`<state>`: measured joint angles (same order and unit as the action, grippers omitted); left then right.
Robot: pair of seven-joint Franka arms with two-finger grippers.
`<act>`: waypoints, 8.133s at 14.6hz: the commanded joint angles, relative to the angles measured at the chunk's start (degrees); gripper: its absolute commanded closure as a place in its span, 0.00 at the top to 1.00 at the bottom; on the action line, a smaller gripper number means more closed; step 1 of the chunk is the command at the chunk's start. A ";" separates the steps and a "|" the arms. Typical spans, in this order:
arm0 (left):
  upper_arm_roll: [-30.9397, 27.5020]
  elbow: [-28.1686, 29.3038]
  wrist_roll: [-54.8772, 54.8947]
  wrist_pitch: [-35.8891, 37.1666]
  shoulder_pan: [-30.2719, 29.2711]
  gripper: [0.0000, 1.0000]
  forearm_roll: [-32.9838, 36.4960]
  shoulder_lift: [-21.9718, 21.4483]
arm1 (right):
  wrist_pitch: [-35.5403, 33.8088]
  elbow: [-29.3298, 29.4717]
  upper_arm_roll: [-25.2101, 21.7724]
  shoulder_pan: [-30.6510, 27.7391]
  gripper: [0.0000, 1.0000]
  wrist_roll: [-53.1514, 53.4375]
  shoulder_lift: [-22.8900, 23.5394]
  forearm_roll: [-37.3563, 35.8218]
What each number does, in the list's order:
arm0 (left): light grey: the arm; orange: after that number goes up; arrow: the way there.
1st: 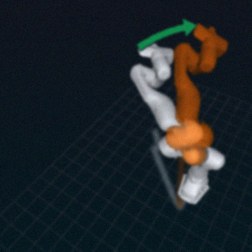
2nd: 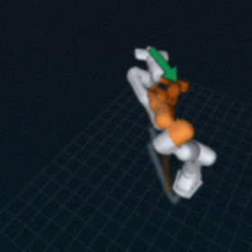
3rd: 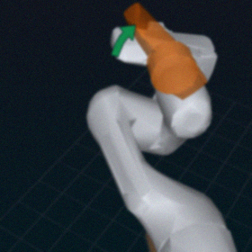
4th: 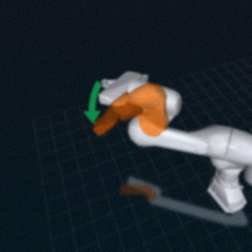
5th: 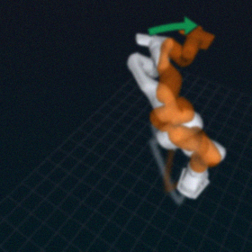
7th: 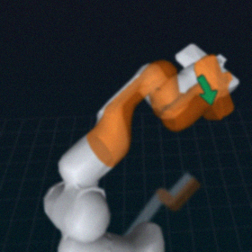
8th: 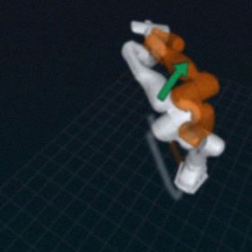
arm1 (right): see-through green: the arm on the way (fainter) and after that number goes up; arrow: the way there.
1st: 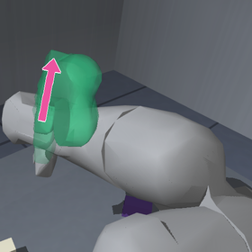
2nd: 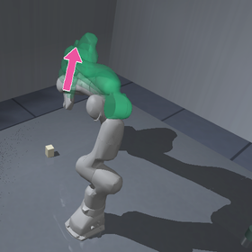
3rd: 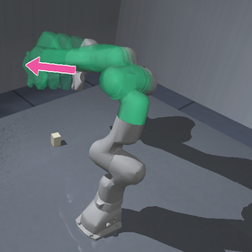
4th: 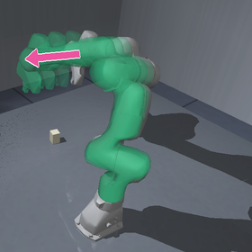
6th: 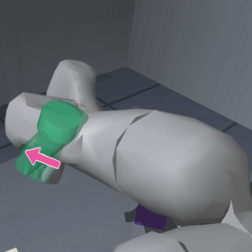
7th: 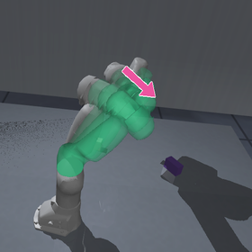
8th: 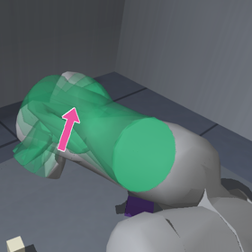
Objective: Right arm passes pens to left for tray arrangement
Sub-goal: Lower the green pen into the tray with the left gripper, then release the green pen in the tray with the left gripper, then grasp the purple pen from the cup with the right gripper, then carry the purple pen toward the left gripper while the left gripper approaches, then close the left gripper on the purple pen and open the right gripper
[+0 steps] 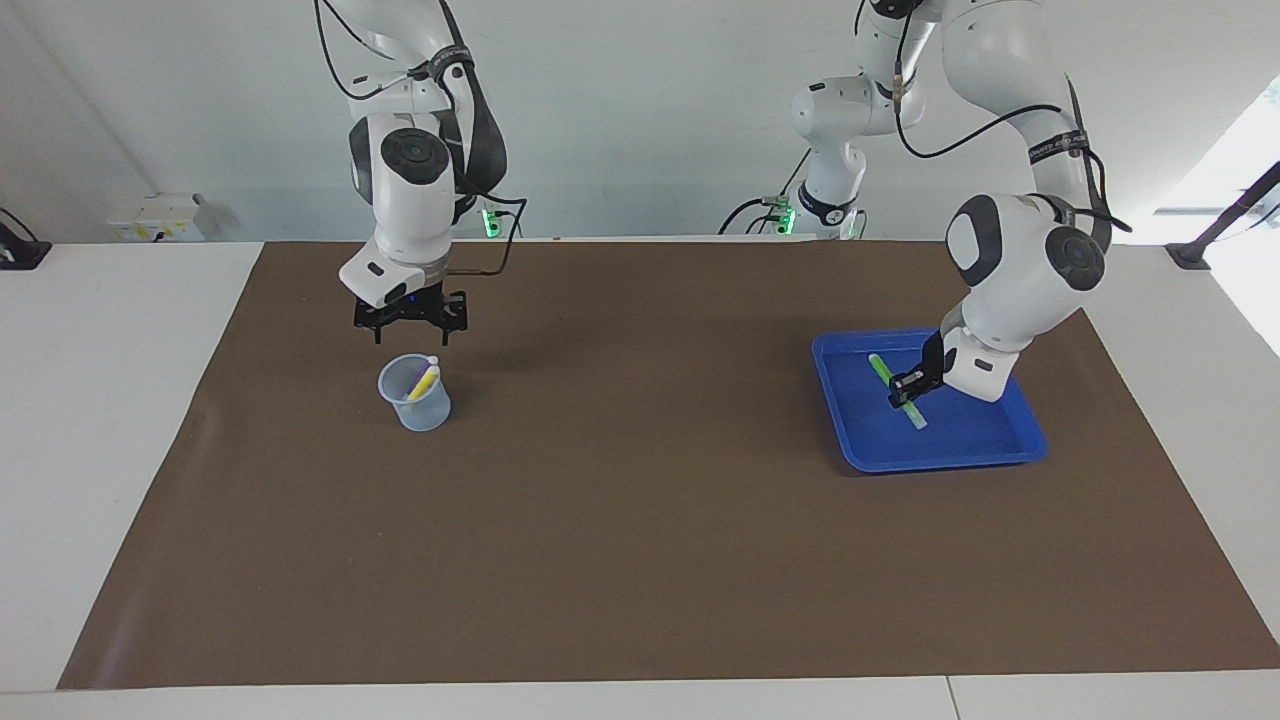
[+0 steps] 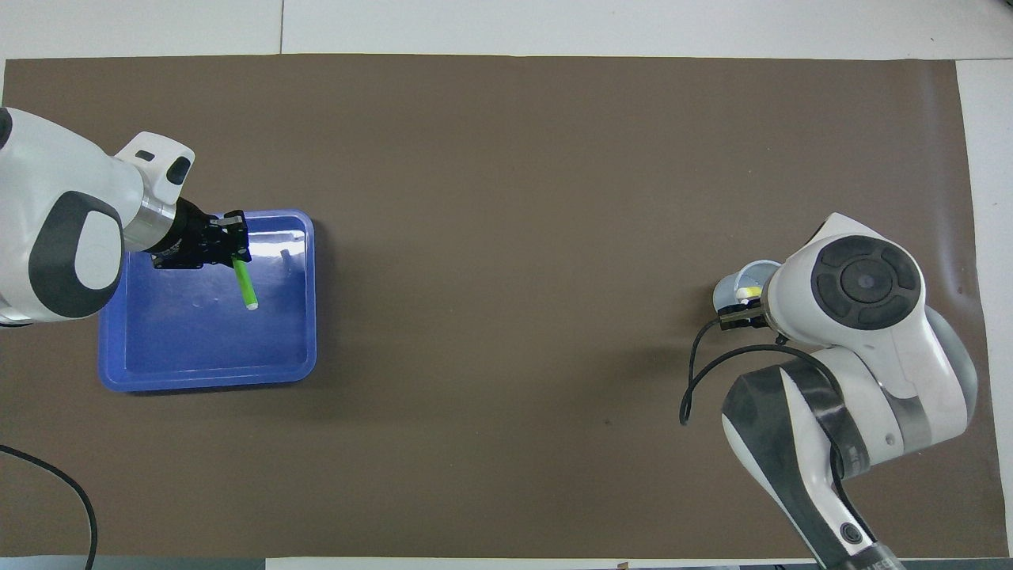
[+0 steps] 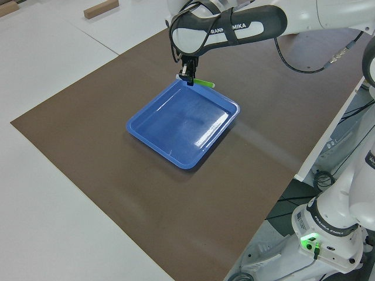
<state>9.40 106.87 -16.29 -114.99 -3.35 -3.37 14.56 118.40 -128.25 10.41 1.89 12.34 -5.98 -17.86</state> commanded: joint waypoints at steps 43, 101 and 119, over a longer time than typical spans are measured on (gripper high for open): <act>0.53 9.32 7.24 -4.89 0.54 1.00 5.75 -0.67 | -7.38 11.16 0.66 -0.22 0.00 -1.88 -4.13 5.53; 8.36 -4.39 -94.01 6.18 9.59 0.35 -22.29 -20.97 | 10.01 27.70 18.33 0.49 0.00 65.71 9.76 73.32; 8.27 -3.61 -91.66 1.62 7.40 0.00 -19.04 -20.97 | 3.00 26.04 17.36 0.05 0.94 65.01 8.27 48.58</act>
<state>17.73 101.32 -109.85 -111.14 5.78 -23.13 -5.25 124.71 -101.00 27.96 2.75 77.67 3.54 37.65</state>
